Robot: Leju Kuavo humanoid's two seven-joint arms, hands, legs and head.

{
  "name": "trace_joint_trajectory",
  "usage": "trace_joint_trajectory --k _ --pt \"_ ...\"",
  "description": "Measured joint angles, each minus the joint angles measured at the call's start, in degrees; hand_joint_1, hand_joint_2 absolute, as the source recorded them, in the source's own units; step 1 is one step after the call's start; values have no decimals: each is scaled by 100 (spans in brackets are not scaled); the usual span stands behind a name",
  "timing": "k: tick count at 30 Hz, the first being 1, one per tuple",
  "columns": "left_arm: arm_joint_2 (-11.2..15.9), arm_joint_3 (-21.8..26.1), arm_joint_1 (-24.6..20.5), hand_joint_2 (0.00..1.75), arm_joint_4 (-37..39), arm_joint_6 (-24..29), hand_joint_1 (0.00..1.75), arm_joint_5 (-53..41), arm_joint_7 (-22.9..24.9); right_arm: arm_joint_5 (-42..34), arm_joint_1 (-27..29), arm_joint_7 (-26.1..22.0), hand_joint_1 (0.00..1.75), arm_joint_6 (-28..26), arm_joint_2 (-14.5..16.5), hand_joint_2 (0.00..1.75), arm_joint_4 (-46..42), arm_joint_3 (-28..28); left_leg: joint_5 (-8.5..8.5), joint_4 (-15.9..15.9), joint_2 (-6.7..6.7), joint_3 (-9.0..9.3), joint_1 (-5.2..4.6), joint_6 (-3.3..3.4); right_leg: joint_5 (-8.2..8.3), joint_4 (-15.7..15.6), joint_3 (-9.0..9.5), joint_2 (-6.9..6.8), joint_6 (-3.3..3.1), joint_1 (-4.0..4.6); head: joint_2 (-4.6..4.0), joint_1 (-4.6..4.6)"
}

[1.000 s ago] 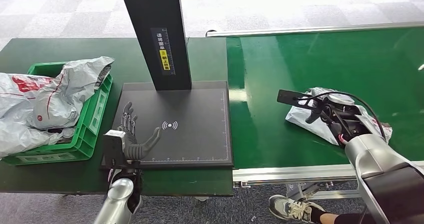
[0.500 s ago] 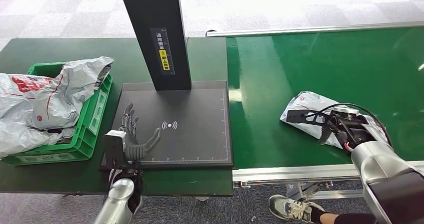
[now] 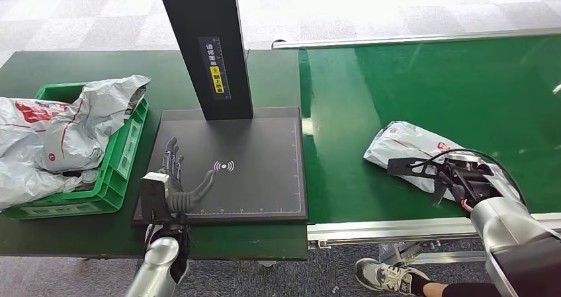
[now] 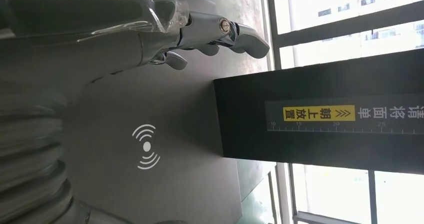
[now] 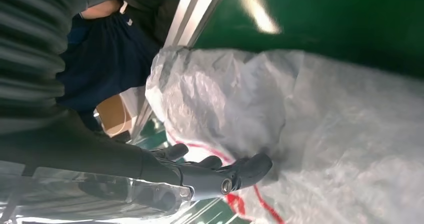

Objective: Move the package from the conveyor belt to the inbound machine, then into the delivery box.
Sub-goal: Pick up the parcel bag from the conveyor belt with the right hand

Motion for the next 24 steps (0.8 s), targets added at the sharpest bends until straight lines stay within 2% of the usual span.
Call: trace_joint_trajectory --k 2,6,9,12,17,24 --pt "4 5 47 175 -52 1 0 0 14 103 9 14 0 -703 26 175 -13 4 0 0 1 -2 0 0 0 0 0 0 0 0 -1 1" --pt "25 21 151 175 -244 -12 0 -4 51 191 -25 6 0 -2445 133 175 -107 -72 0 0 0 -1 0 0 0 0 0 0 0 0 -1 1" --pt "33 33 186 175 -343 -24 0 -10 82 244 -75 2 0 -3043 215 175 -163 -172 1 0 -4 -1 0 -1 0 0 1 -4 0 0 -1 0" --pt "33 37 189 175 -376 -39 0 -22 98 366 -108 53 0 -3129 274 175 -192 -233 1 0 -4 -1 0 -1 0 0 2 -3 0 0 -1 1" --pt "33 39 188 175 -375 -47 0 -56 103 507 -128 308 0 -2672 361 175 -193 -265 1 0 -4 -1 -1 0 0 0 1 -2 0 -1 -1 1" --pt "32 42 188 175 -375 -48 0 -60 102 529 -132 329 0 -2614 417 175 -193 -280 1 0 -4 -1 0 0 0 0 1 -2 0 0 -1 0"
